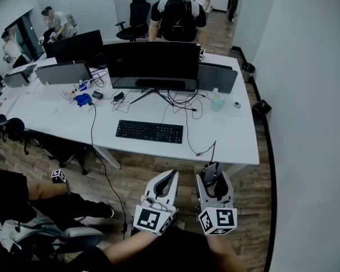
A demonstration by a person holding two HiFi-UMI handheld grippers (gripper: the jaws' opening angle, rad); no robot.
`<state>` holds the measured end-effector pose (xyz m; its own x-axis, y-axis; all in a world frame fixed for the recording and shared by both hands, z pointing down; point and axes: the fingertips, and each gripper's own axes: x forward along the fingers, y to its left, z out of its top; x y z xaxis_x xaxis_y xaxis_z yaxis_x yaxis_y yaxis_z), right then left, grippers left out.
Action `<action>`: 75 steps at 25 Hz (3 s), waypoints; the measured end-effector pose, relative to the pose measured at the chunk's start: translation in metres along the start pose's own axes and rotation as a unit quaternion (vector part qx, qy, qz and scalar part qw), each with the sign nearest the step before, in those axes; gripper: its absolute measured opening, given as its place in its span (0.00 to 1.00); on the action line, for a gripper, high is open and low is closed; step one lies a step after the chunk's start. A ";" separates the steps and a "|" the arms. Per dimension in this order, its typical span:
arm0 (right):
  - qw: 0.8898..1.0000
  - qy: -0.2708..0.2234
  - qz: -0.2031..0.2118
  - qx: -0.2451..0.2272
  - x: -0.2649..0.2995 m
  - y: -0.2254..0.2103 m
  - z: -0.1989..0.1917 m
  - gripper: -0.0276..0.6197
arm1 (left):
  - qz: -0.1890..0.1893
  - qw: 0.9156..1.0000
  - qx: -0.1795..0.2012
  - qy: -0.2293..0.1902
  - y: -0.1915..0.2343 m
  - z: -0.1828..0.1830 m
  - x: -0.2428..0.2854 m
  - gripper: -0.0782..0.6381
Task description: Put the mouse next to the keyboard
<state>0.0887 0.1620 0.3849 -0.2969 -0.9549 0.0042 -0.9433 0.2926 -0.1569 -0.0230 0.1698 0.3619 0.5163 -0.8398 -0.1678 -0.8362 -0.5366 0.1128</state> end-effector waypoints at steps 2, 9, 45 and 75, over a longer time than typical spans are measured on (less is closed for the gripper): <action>1.000 0.001 -0.002 0.000 0.000 -0.002 -0.001 0.54 | -0.001 1.000 0.000 0.001 -0.002 0.000 0.000 0.12; 1.000 -0.010 0.009 0.006 -0.005 -0.006 0.004 0.54 | 0.004 1.000 -0.002 0.004 -0.007 -0.004 0.001 0.12; 1.000 0.011 0.013 0.016 -0.005 -0.047 -0.012 0.54 | 0.034 0.999 0.012 0.021 -0.023 -0.026 0.015 0.12; 0.996 0.079 -0.034 -0.005 0.191 -0.114 -0.027 0.54 | -0.008 0.998 -0.054 0.044 0.094 -0.075 0.209 0.12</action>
<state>0.1356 -0.0528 0.4307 -0.2514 -0.9529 0.1696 -0.9632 0.2290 -0.1409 0.0201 -0.0625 0.4112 0.5478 -0.8323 -0.0848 -0.8051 -0.5520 0.2172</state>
